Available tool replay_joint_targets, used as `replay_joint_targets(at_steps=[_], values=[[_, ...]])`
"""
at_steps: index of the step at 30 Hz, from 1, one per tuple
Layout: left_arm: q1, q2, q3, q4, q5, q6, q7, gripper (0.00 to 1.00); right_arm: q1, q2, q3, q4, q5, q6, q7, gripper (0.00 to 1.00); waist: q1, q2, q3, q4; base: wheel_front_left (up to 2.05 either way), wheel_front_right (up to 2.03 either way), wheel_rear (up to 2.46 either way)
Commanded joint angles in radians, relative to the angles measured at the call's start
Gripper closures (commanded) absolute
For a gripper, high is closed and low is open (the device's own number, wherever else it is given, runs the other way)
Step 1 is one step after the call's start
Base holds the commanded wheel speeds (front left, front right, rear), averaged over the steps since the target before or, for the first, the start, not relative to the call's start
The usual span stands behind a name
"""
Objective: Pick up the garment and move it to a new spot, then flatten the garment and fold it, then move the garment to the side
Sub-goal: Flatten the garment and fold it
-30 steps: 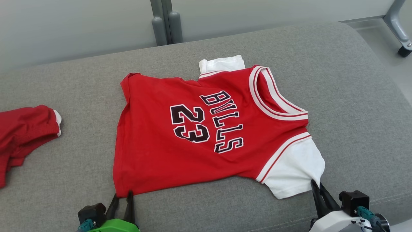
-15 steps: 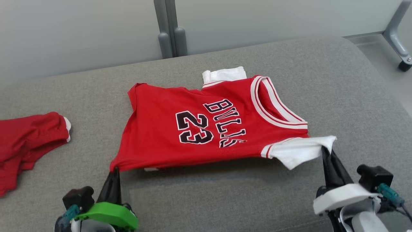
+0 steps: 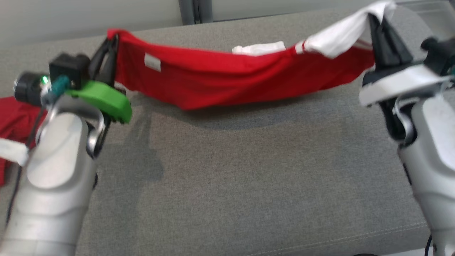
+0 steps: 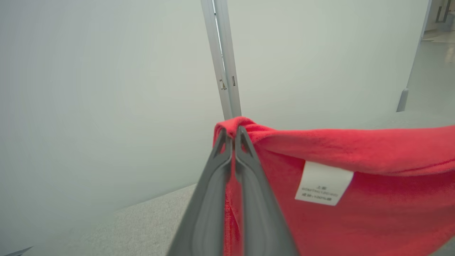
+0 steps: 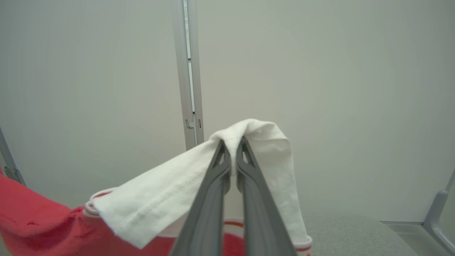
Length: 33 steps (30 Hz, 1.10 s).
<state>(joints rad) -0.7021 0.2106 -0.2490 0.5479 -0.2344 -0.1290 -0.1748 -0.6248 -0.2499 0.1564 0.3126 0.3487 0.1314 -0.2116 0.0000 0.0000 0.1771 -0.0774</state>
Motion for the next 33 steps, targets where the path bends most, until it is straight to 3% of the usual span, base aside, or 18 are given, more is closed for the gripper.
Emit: replay_joint_targets(at_steps=[1,8,12,17,21,26,29,33], values=[[-0.133,0.03,-0.023,0.012,0.006,-0.002,0.023,1.0,-0.13,-0.026,0.004,0.018,0.009,-0.002,0.021,1.0,0.0,0.0,0.228,0.034,0.0,0.0,0.0],[-0.642,0.117,-0.103,0.098,0.08,-0.001,0.077,1.0,-0.647,-0.135,-0.015,0.159,-0.109,-0.002,0.086,1.0,0.0,0.0,0.418,0.073,0.0,0.0,0.0],[-0.886,0.119,-0.104,0.18,0.116,0.012,0.048,1.0,-0.909,-0.163,-0.056,0.246,-0.226,-0.002,0.033,1.0,0.0,0.0,0.428,0.089,0.0,0.0,0.0],[-1.055,0.122,-0.101,0.279,0.149,0.048,-0.01,1.0,-1.095,-0.181,-0.076,0.345,-0.323,-0.002,-0.02,1.0,0.0,0.0,0.398,0.105,0.0,0.0,0.0],[-1.053,0.148,-0.104,0.332,0.145,0.041,-0.036,1.0,-1.104,-0.162,-0.048,0.417,-0.321,-0.002,-0.027,1.0,0.0,0.0,0.402,0.098,0.0,0.0,0.0],[-0.91,0.167,-0.082,0.417,0.093,0.032,-0.066,1.0,-0.991,-0.158,-0.006,0.484,-0.228,-0.003,-0.045,1.0,0.0,0.0,0.462,0.09,0.0,0.0,0.0],[-0.754,0.147,-0.052,0.466,0.039,0.029,-0.081,1.0,-0.852,-0.148,0.029,0.467,-0.149,-0.003,-0.053,1.0,0.0,0.0,0.476,0.085,0.0,0.0,0.0],[-0.554,0.1,-0.017,0.484,-0.031,0.017,-0.089,1.0,-0.622,-0.169,0.1,0.345,-0.056,-0.003,-0.054,1.0,0.0,0.0,0.472,0.074,0.0,0.0,0.0]])
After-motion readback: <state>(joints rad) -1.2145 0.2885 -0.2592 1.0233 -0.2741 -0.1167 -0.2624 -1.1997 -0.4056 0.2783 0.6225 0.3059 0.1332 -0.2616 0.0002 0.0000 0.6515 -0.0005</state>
